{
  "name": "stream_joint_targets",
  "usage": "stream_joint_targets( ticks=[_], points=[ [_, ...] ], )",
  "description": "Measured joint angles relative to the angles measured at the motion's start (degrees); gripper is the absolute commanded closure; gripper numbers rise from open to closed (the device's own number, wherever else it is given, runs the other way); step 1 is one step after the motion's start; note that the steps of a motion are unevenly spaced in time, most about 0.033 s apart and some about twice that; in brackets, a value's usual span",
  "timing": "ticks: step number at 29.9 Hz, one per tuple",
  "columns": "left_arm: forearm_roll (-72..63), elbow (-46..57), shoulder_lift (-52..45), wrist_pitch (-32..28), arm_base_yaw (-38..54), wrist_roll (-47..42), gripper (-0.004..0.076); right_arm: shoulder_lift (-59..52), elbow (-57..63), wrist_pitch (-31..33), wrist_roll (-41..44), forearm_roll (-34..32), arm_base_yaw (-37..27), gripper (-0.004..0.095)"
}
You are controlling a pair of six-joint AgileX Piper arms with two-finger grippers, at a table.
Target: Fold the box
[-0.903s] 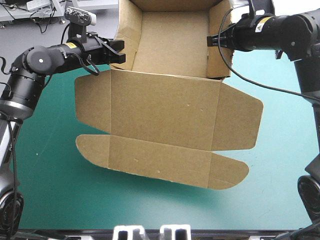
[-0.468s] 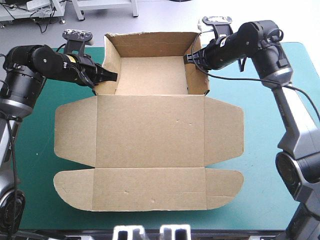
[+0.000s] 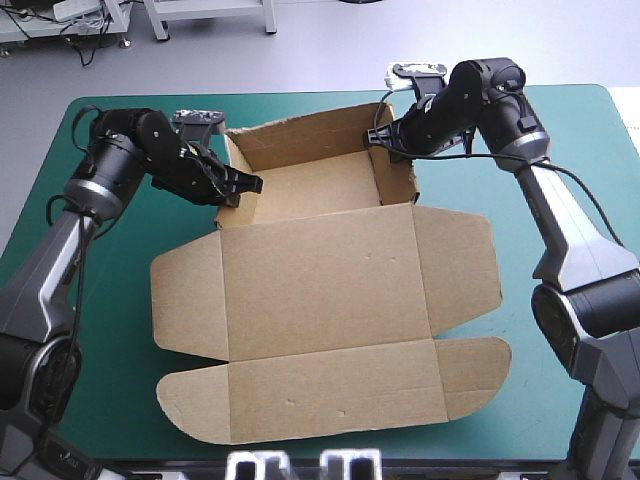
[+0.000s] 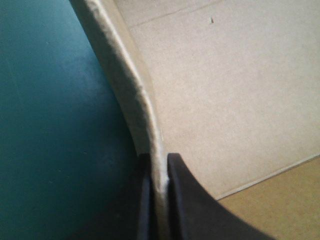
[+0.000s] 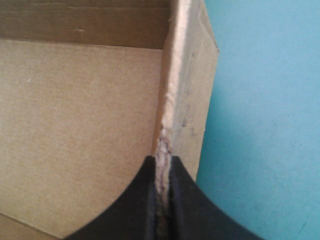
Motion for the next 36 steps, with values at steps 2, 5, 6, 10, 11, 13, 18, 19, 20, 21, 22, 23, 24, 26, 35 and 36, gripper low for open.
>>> stream_joint_targets(
  ticks=[2,5,6,10,11,13,18,19,20,21,22,23,24,26,35,36],
  points=[
    [0.08,0.29,1.75,0.22,-0.6,0.0,0.0734,0.28,2.54,0.0,0.27,-0.16,-0.07,0.0931],
    [0.43,0.35,4.29,1.15,-1.07,-1.54,0.0734,0.64,7.14,-0.06,0.56,-0.38,-0.07,0.0931],
    [0.57,0.35,5.14,1.49,-1.13,-2.06,0.0734,0.84,8.44,-0.06,0.73,-0.38,-0.07,0.0931],
    [0.55,0.35,7.54,2.79,-1.24,-3.03,0.0734,0.9,11.45,-0.52,0.83,-0.45,-0.07,0.0931],
    [0.51,0.35,8.02,2.79,-1.31,-3.45,0.0734,0.9,11.81,-0.84,0.83,-0.72,-0.07,0.0931],
    [0.36,0.35,8.81,2.79,-1.36,-3.93,0.0734,0.99,11.96,-1.05,0.83,-1.17,-0.07,0.0931],
    [-0.87,0.24,10.81,2.85,-1.42,-5.05,0.0734,3.05,11.96,-1.15,0.31,-2.61,-0.07,0.093],
    [-1.05,0.17,10.98,2.85,-1.42,-5.14,0.0734,3.58,11.96,-1.15,-0.12,-2.73,-0.07,0.0928],
    [-1.17,0.09,11.18,2.85,-1.54,-5.31,0.0734,4.26,11.96,-0.78,-0.84,-2.74,-0.07,0.0921],
    [-1.24,-0.04,11.32,2.85,-1.6,-5.38,0.0734,4.45,11.96,-0.72,-1.84,-2.67,-0.07,0.0906],
    [-1.24,-0.14,11.46,2.85,-1.61,-5.52,0.0733,4.45,11.96,-0.72,-2.62,-2.67,-0.07,0.0874],
    [-1.19,-0.21,11.7,2.9,-1.61,-5.53,0.0729,4.57,11.91,-0.66,-3.49,-2.67,-0.07,0.0829],
    [-1.19,-0.21,11.83,2.9,-1.61,-5.53,0.0721,4.63,11.78,-0.54,-4.04,-2.8,-0.07,0.0776],
    [-1.19,-0.26,11.9,2.9,-1.61,-5.53,0.069,4.63,11.79,-0.54,-4.47,-3.43,-0.07,0.0649],
    [-1.26,-0.18,14.84,1.74,-1.67,-5.53,0.0389,6.66,10.21,-0.53,-6.87,-3.86,0.21,0.0425],
    [-1.38,-0.18,15.09,1.59,-1.71,-5.53,0.0358,6.71,9.52,-0.53,-6.89,-3.91,0.21,0.0423]
  ],
)
